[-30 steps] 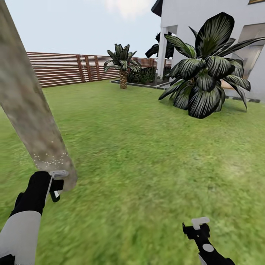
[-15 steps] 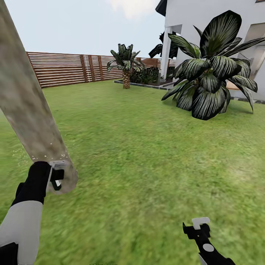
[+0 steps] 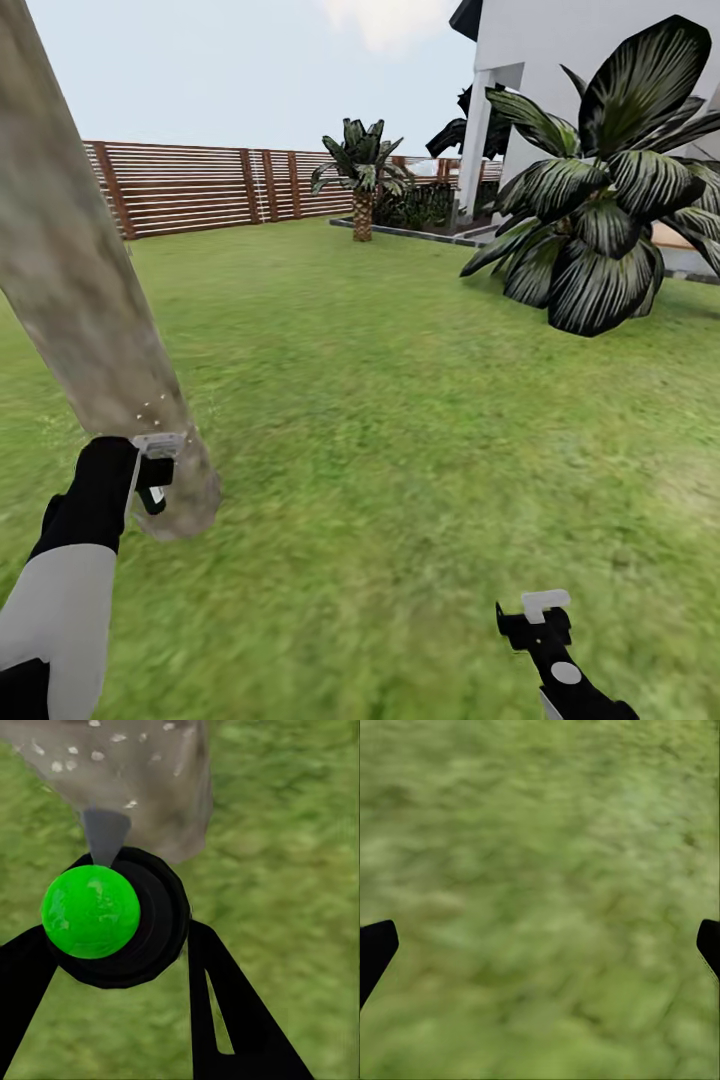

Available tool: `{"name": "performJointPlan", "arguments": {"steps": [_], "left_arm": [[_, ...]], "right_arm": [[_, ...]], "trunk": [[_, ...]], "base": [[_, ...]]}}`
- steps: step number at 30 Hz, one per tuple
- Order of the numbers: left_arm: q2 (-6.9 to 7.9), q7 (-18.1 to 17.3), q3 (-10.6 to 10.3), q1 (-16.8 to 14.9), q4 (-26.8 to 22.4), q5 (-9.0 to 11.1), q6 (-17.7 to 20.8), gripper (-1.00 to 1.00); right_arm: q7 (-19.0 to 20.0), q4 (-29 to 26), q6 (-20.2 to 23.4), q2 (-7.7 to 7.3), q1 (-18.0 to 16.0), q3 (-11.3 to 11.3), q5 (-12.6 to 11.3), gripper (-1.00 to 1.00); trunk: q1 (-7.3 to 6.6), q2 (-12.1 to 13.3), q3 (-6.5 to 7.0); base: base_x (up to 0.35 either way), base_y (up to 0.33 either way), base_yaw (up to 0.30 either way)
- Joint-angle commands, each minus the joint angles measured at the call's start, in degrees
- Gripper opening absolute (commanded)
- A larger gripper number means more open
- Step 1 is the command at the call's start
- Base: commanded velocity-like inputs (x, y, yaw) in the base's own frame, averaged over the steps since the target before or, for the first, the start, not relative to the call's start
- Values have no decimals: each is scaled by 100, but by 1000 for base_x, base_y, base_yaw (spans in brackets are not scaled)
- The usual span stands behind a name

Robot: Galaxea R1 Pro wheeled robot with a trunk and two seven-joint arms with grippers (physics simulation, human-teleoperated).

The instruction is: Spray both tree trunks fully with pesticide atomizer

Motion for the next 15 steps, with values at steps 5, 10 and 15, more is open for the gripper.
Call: {"name": "performJointPlan", "arguments": {"steps": [5, 10, 15], "left_arm": [[0, -58, 4, 3, -6, -70, 17, -100], [0, -53, -1, 25, -7, -78, 17, -100], [12, -57, 15, 71, -6, -78, 10, -100]], "right_arm": [[-61, 5, 1, -4, -4, 46, 43, 100], [-59, 5, 1, -4, -5, 46, 43, 100], [-60, 5, 1, -1, -4, 46, 41, 100]], "trunk": [[2, -2, -5], [2, -2, -5], [2, -2, -5]], "base": [[200, -182, 0], [15, -268, 0], [-34, -273, 14]]}}
